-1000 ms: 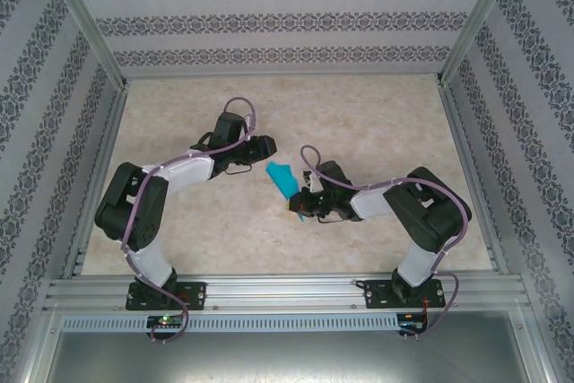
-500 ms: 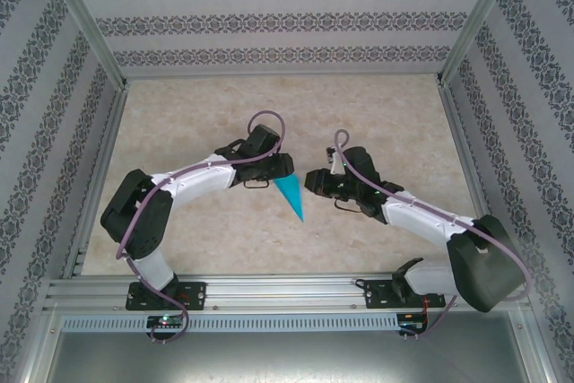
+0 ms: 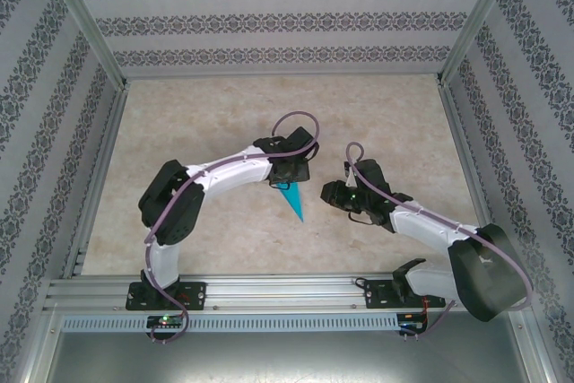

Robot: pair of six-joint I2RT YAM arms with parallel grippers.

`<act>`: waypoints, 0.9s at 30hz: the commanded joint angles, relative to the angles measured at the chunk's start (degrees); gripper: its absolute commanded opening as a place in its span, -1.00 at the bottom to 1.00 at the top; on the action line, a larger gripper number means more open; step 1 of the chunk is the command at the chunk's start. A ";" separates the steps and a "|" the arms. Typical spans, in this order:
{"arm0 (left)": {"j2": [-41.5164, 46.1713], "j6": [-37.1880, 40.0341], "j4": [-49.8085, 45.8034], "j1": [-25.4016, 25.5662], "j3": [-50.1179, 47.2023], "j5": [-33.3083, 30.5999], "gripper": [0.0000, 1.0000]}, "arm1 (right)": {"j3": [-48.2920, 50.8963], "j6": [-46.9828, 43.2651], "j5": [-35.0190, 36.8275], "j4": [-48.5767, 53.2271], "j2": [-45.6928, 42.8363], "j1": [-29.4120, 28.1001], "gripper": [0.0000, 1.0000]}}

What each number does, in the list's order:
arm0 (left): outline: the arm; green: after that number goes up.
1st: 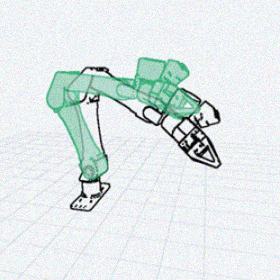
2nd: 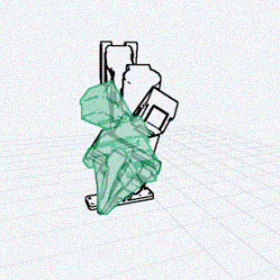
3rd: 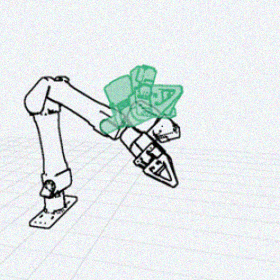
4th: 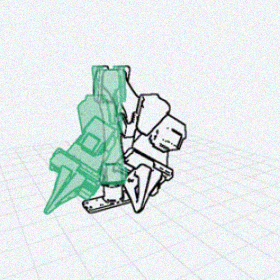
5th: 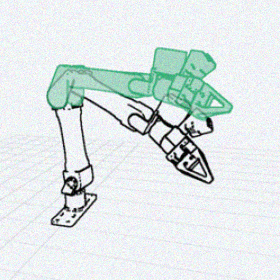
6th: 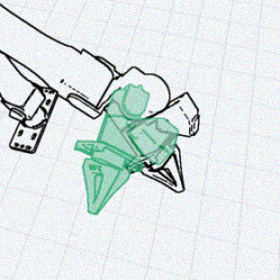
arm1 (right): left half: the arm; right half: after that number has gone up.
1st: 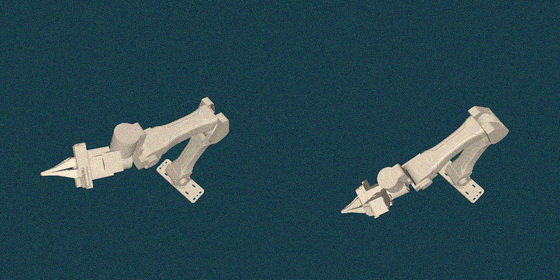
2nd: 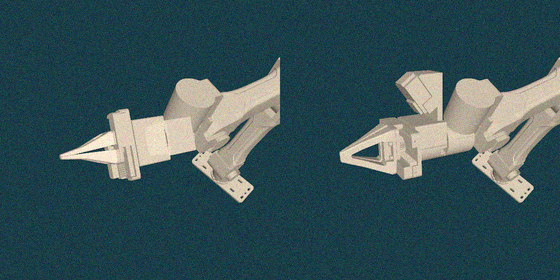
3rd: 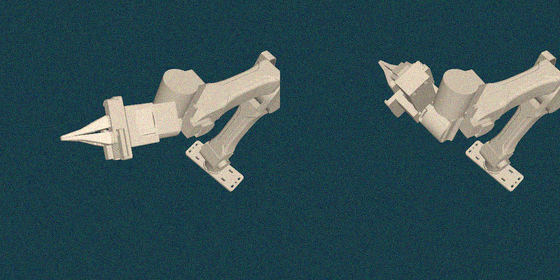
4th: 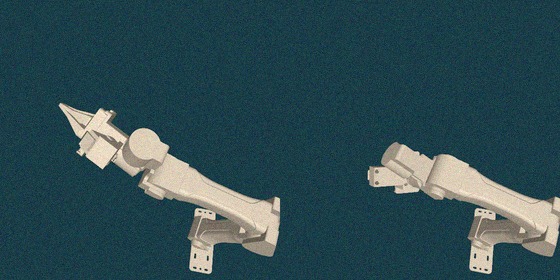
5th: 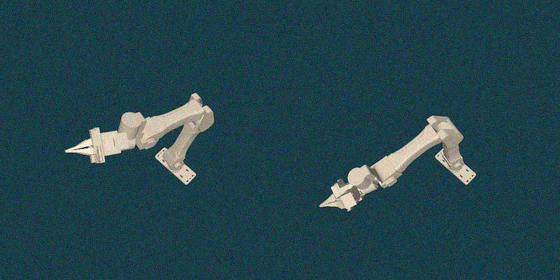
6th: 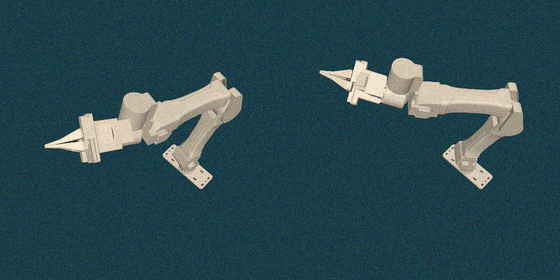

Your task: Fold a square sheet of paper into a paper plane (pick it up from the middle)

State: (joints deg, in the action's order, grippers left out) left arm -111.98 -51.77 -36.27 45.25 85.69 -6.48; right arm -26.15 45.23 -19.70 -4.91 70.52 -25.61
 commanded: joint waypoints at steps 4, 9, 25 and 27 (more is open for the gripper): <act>-3.88 -3.24 -13.70 0.93 6.81 -6.39 0.29 | 1.96 1.67 0.14 -3.58 0.02 0.42 -0.52; -6.38 -3.03 -15.46 1.05 9.87 -5.37 0.32 | 1.89 1.94 -1.19 -4.93 1.53 0.36 -0.52; -1.58 -2.62 -13.23 0.99 5.10 -6.27 0.15 | -2.50 1.64 -5.59 -9.21 10.31 -3.34 -0.46; -0.02 -2.64 -11.72 0.98 2.91 -6.55 0.12 | -3.57 1.55 -6.04 -9.59 11.90 -3.98 -0.44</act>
State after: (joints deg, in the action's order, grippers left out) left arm -115.83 -53.89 -49.91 45.43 90.78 -11.07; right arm -27.35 47.16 -23.99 -12.25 80.88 -28.71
